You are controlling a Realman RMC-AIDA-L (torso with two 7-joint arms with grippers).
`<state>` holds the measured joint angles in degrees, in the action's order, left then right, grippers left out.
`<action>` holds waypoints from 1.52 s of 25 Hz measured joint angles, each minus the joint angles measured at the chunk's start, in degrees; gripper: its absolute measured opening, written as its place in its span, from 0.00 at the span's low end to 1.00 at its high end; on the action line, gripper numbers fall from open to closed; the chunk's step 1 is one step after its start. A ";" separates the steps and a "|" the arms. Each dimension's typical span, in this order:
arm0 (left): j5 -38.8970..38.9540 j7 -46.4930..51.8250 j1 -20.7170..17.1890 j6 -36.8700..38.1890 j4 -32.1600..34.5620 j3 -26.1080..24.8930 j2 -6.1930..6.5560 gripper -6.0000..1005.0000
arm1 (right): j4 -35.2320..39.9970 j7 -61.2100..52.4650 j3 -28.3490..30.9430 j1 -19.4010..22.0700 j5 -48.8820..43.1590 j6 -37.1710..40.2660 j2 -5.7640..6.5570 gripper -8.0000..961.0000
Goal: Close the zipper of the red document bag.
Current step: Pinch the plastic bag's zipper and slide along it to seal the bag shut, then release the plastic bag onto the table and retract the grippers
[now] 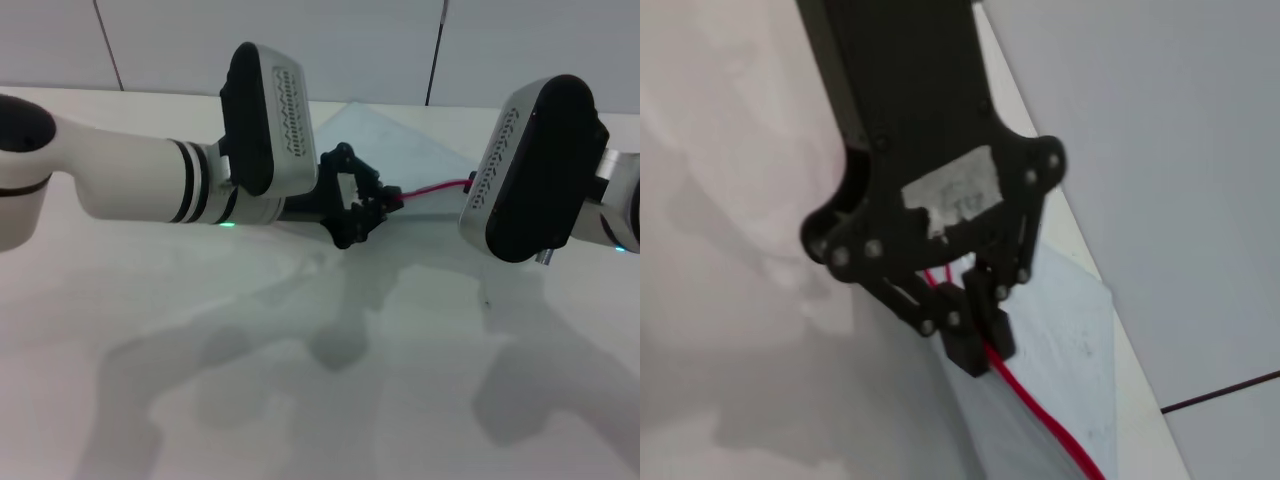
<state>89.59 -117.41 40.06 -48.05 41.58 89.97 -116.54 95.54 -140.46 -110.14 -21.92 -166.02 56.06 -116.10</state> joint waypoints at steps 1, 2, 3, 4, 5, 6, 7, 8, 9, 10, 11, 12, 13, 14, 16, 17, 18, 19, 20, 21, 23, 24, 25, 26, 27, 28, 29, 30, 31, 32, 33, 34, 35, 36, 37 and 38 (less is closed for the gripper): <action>0.02 -0.03 0.01 0.08 -0.36 -0.10 0.00 0.11 | 0.00 0.00 0.10 0.05 0.00 -0.07 0.01 0.06; 0.05 -0.05 0.00 0.27 -0.79 -0.18 0.00 0.11 | 0.00 0.00 0.22 0.11 0.00 -0.13 0.03 0.06; 0.07 -0.06 -0.10 0.56 -1.10 -0.22 0.00 0.11 | 0.00 0.00 0.48 0.20 -0.01 -0.25 0.06 0.06; 0.09 -0.06 -0.35 1.01 -1.28 -0.21 0.00 0.12 | 0.00 0.00 0.82 0.29 0.00 -0.28 0.07 0.06; 0.12 -0.07 -0.73 1.64 -1.43 -0.18 0.00 0.12 | 0.00 0.00 1.29 0.43 0.01 -0.32 0.08 0.06; 0.12 -0.08 -1.23 2.34 -1.52 -0.17 0.03 0.12 | 0.01 0.00 1.90 0.65 -0.01 -0.38 0.10 0.06; 0.12 -0.09 -1.84 2.99 -1.56 -0.16 0.08 0.12 | 0.01 0.04 2.48 0.86 -0.01 -0.45 0.08 0.06; 0.12 -0.09 -2.27 3.43 -1.63 -0.20 0.15 0.13 | 0.01 0.14 3.24 1.16 -0.01 -0.52 0.07 0.06; 0.13 -0.09 -2.91 3.97 -1.87 -0.40 0.26 0.13 | 0.01 0.23 4.11 1.49 -0.01 -0.68 0.07 0.06; 0.14 -0.10 -3.31 4.26 -2.16 -0.67 0.35 0.13 | 0.03 0.30 4.91 1.84 -0.01 -0.90 0.06 0.05; 0.09 -0.10 -3.82 4.57 -2.66 -1.21 0.42 0.13 | 0.04 0.34 5.68 2.21 -0.01 -1.08 0.06 0.05; 0.00 -0.11 -4.19 4.79 -3.01 -1.80 0.46 0.14 | 0.06 0.37 6.44 2.56 -0.01 -1.32 0.06 0.05; -0.13 -0.14 -4.61 5.00 -3.35 -2.57 0.49 0.14 | 0.08 0.39 7.09 2.89 -0.01 -1.52 0.06 0.05; -0.25 -0.17 -5.01 5.16 -3.56 -3.40 0.53 0.14 | 0.08 0.40 7.72 3.11 -0.01 -1.68 0.06 0.05; -0.45 -0.25 -5.89 5.38 -3.80 -5.35 0.70 0.15 | 0.03 0.42 9.19 3.45 -0.01 -2.04 0.07 0.05; -0.49 -0.35 -6.36 5.39 -3.83 -6.45 0.79 0.15 | -0.12 0.43 9.93 3.63 -0.01 -2.24 0.08 0.05; -0.51 -0.49 -6.71 5.42 -3.84 -7.54 0.87 0.15 | -0.24 0.44 10.49 3.77 -0.01 -2.38 0.08 0.05; -0.52 -0.63 -6.96 5.38 -3.82 -8.46 0.89 0.15 | -0.35 0.46 11.00 3.89 0.04 -2.54 0.07 0.05; -0.53 -0.77 -7.24 5.36 -3.73 -9.39 0.91 0.16 | -0.44 0.47 11.50 4.02 0.04 -2.68 0.07 0.05; -0.56 -0.91 -7.60 5.42 -3.63 -10.36 1.00 0.16 | -0.50 0.49 11.96 4.14 -0.02 -2.78 0.10 0.05; -0.58 -0.95 -8.05 5.48 -3.45 -11.58 1.25 0.17 | -0.56 0.54 12.46 4.28 -0.02 -2.81 0.10 0.05; -0.59 -0.96 -8.19 5.47 -3.42 -11.97 1.34 0.17 | -0.56 0.56 12.59 4.34 -0.02 -2.81 0.10 0.05; -0.60 -0.97 -8.32 5.46 -3.38 -12.43 1.44 0.17 | -0.57 0.67 12.62 4.37 -0.02 -2.81 0.10 0.05; -0.61 -0.97 -8.38 5.44 -3.37 -12.67 1.48 0.17 | -0.57 0.82 12.62 4.39 -0.02 -2.81 0.10 0.05; -0.61 -0.98 -8.45 5.42 -3.35 -12.88 1.48 0.18 | -0.58 0.96 12.62 4.39 -0.02 -2.81 0.08 0.05; -0.60 -0.98 -8.46 5.41 -3.33 -13.02 1.49 0.18 | -0.59 1.17 12.57 4.40 -0.02 -2.81 0.07 0.05; -0.55 -0.98 -8.44 5.41 -3.32 -13.04 1.49 0.18 | -0.59 1.35 12.46 4.40 -0.02 -2.74 0.05 0.05; -0.45 -0.98 -8.37 5.44 -3.32 -13.05 1.50 0.18 | -0.60 1.43 12.35 4.41 -0.02 -2.59 0.05 0.04; -0.30 -0.98 -8.25 5.44 -3.30 -13.13 1.49 0.19 | -0.61 1.50 12.22 4.41 -0.01 -2.41 0.05 0.03; -0.17 -0.95 -8.15 5.46 -3.26 -13.36 1.46 0.19 | -0.61 1.54 12.10 4.42 -0.01 -2.24 0.05 0.01; -0.08 -0.92 -8.08 5.34 -3.18 -13.89 1.34 0.19 | -0.62 1.54 12.08 4.44 -0.01 -2.18 0.01 0.03; 0.03 -0.88 -8.03 5.13 -3.02 -14.71 1.13 0.19 | -0.62 1.43 12.07 4.50 0.00 -2.20 -0.04 0.04; 0.23 -0.80 -8.04 4.82 -2.57 -15.86 0.82 0.20 | -0.62 1.15 12.07 4.62 0.00 -2.42 -0.09 0.06; 0.70 -0.73 -8.13 4.58 -2.06 -16.49 0.64 0.20 | -0.61 0.63 12.06 4.84 0.00 -2.99 -0.14 0.07; 1.85 -0.63 -8.42 4.28 -1.31 -17.10 0.45 0.20 | -0.57 0.11 12.06 5.10 0.00 -3.70 -0.19 0.09; 4.76 -0.60 -9.05 3.60 -0.24 -17.43 0.35 0.20 | -0.52 -0.36 12.04 5.39 0.01 -4.64 -0.23 0.13</action>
<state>94.35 -118.01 31.01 -44.45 41.33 72.55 -116.19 95.01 -140.82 -98.10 -16.52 -166.01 51.42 -116.33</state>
